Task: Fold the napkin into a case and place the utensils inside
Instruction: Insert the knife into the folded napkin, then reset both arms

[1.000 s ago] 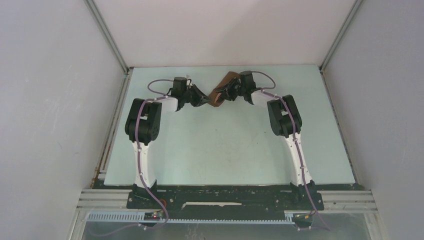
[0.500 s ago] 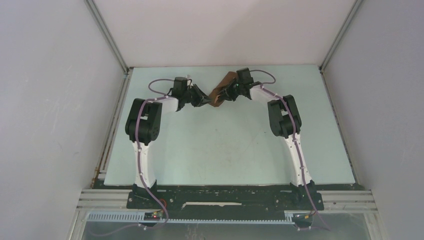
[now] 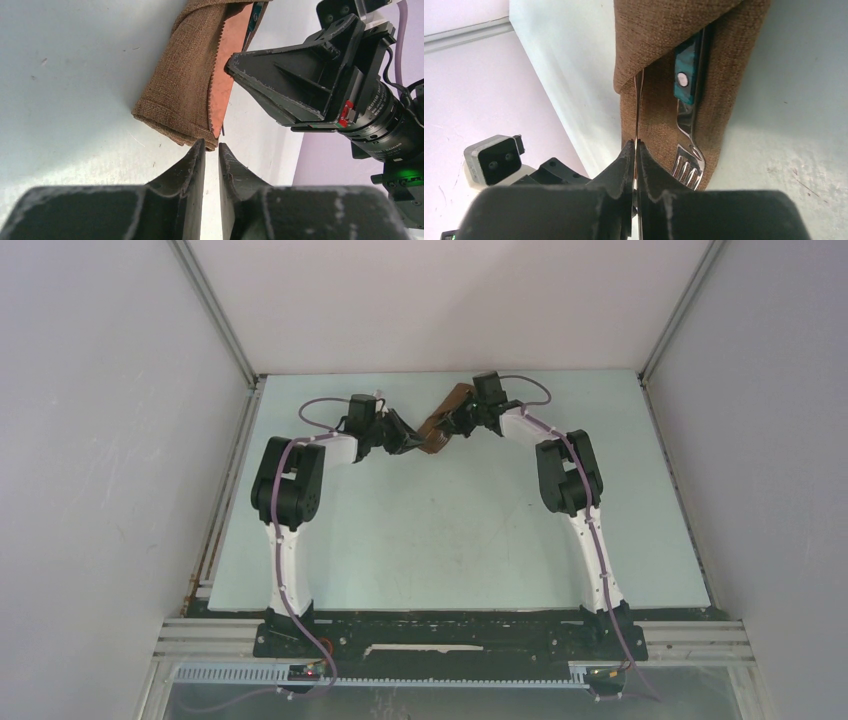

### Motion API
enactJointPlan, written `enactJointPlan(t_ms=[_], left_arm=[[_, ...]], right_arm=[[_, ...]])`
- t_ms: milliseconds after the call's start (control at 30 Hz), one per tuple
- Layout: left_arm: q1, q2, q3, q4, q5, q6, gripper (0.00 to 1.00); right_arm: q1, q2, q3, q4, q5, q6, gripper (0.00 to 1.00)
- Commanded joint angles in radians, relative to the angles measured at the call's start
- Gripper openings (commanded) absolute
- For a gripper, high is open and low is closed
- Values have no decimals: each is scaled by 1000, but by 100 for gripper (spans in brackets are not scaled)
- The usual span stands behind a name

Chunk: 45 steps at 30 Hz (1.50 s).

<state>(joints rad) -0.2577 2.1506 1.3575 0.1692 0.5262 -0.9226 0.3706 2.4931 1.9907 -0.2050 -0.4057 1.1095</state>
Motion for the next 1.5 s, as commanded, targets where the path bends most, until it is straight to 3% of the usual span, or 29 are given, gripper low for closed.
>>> enactJointPlan(t_ms=[0, 133, 233, 367, 500, 733, 933, 1067, 1167, 1233, 1467], left_arm=[[-3, -70, -6, 24, 9, 29, 21], [-3, -101, -35, 28, 16, 28, 23], [-3, -141, -72, 43, 28, 19, 26], [-3, -223, -128, 67, 59, 4, 27], [-3, -363, -193, 23, 65, 50, 28], [-31, -755, -237, -200, 21, 288, 34], [-57, -1133, -237, -348, -68, 480, 40], [-59, -1324, -219, -330, -121, 512, 45], [-60, -1403, -156, -331, -135, 543, 46], [-60, -1447, -105, -338, -155, 568, 49], [-59, -1576, 22, -384, -261, 688, 60]], right_arm=[[-13, 16, 80, 21, -19, 15, 11], [-9, -11, 92, -39, -24, -39, 31], [-2, -61, 86, -107, -2, -79, 38], [-7, -127, 55, -182, -27, -132, 39], [-11, -292, -48, -249, -8, -248, 40], [26, -770, -238, -540, 146, -644, 52], [106, -1282, -481, -656, 263, -800, 59], [111, -1563, -441, -740, 328, -865, 73], [111, -1685, -339, -808, 389, -912, 82], [112, -1732, -270, -854, 460, -932, 98], [111, -1787, -171, -895, 591, -958, 100]])
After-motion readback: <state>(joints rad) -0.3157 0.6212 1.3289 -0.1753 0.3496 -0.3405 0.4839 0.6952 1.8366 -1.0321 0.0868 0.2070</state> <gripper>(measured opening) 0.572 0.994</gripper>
